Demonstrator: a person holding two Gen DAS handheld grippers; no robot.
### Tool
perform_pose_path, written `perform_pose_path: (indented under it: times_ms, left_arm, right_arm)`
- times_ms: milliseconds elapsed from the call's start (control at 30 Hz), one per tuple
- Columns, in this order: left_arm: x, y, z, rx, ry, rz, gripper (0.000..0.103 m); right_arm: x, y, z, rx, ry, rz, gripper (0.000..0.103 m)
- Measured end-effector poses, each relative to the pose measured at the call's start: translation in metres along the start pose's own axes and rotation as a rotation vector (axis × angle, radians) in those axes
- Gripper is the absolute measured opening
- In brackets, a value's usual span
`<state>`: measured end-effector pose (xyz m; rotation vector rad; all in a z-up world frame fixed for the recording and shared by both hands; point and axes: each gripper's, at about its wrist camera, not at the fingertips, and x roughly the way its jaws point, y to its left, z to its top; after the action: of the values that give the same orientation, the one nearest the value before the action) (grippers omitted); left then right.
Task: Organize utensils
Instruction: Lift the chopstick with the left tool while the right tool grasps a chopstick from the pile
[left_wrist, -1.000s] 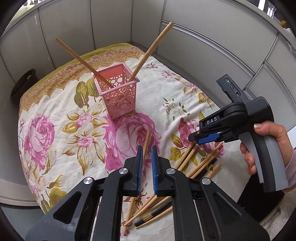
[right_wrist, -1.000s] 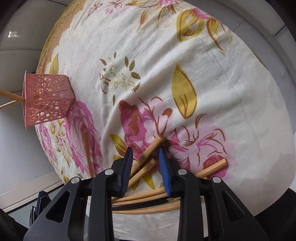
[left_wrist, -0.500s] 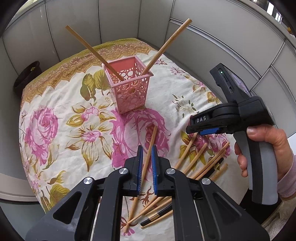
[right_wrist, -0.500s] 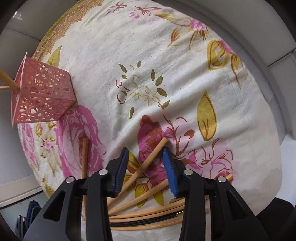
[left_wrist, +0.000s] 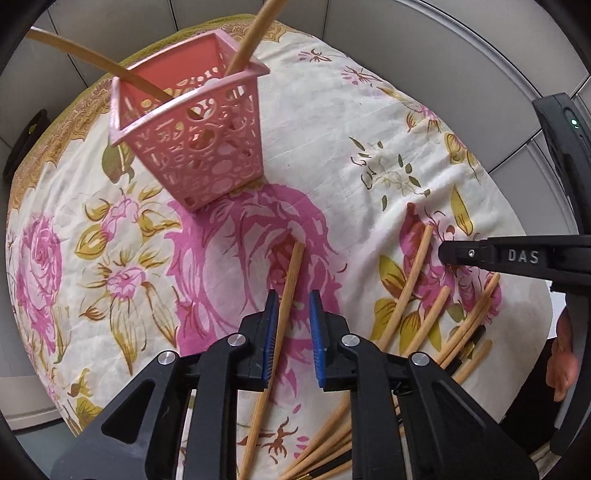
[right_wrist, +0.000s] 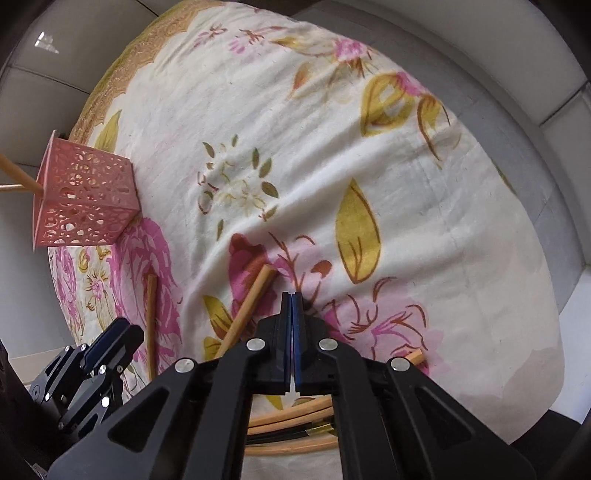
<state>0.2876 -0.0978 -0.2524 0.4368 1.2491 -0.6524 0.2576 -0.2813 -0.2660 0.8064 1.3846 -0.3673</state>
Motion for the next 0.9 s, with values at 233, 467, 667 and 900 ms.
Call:
perform_pose_path:
  times_ms: [233,467,667,900]
  left_arm:
    - [0.020,-0.005,0.018,0.041,0.059,0.047,0.029]
    - [0.031,-0.005,0.027,0.083,0.096,0.021,0.007]
    - [0.007,-0.002,0.007,0.057,-0.013,0.044,0.006]
    - [-0.051,0.025,-0.023,0.013,-0.137,0.044,0.006]
  right_arm:
    - [0.012,-0.004,0.003,0.086,0.107,0.101,0.001]
    - [0.017,-0.002,0.014,0.124,0.151,0.127,0.007]
    - [0.018,0.010,0.021,0.157,0.162,0.145,0.044]
    - [0.019,0.040,0.022,0.107,0.110,-0.033,0.034]
